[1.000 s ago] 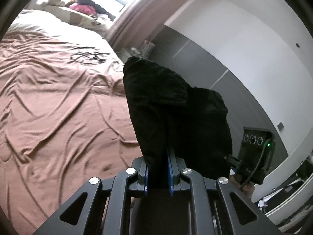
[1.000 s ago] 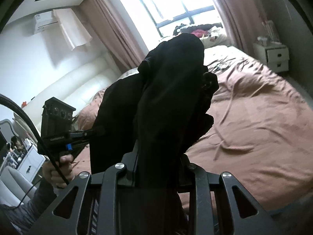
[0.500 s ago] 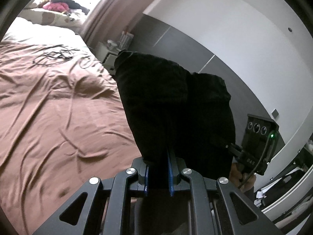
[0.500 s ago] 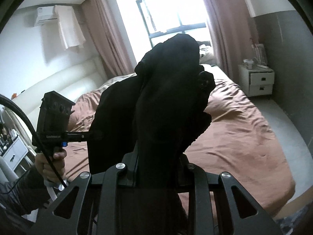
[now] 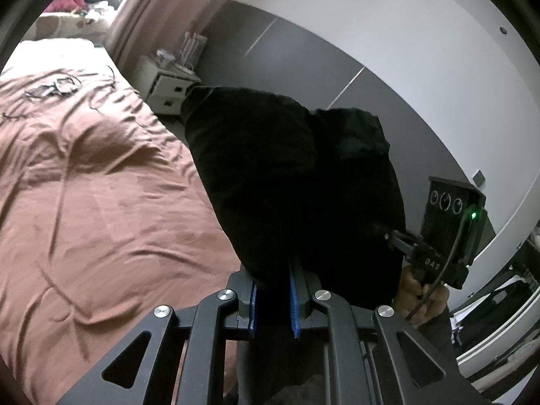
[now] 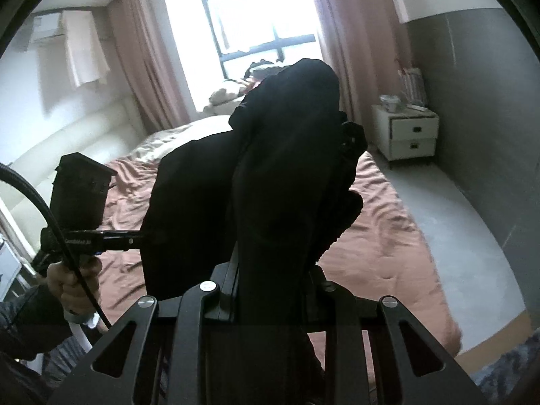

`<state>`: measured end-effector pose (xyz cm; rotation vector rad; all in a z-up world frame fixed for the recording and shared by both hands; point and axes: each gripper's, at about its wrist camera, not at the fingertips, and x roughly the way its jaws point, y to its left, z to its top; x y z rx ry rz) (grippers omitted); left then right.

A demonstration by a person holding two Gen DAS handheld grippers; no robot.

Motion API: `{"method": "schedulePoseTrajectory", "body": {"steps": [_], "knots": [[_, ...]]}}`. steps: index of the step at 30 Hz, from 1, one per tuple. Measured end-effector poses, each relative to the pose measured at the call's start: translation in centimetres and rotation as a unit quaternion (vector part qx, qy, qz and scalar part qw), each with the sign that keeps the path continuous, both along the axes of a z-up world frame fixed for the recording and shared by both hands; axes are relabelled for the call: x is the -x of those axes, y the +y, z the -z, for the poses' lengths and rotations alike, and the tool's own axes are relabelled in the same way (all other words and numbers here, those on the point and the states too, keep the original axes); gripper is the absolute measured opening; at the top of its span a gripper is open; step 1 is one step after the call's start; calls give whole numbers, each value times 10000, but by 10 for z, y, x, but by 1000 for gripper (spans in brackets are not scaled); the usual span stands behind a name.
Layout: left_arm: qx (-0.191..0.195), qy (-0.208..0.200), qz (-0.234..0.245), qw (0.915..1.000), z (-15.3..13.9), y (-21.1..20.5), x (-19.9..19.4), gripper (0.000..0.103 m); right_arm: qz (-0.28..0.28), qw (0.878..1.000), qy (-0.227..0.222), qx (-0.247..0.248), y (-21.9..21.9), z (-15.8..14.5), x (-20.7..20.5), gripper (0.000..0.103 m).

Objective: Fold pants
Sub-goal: 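Lift the folded black pants with both tools and carry them toward the bed corner, then lower the held pants onto the bed corner with both tools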

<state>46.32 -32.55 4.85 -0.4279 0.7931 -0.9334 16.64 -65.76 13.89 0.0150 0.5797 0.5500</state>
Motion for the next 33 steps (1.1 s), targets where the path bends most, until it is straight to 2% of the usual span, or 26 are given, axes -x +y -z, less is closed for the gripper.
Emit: {"method": "schedulePoseTrajectory", "body": {"steps": [6,19,27,33], "knots": [[37,121,111,9999,26,-34,-38,16,181,9993,142,301,11,-4,-14,22],[242,648,198,9974,100,-85,-121,16,422,9913,679,1050,45,1,-57,22],[239,960,119,9950,135,-93,-154,14,463,9793,1110,1628,83,7,-76,22],[274,976,-30,9948,145,-86,-159,13,395,9754,1215,1795,119,-3,-73,24]]}}
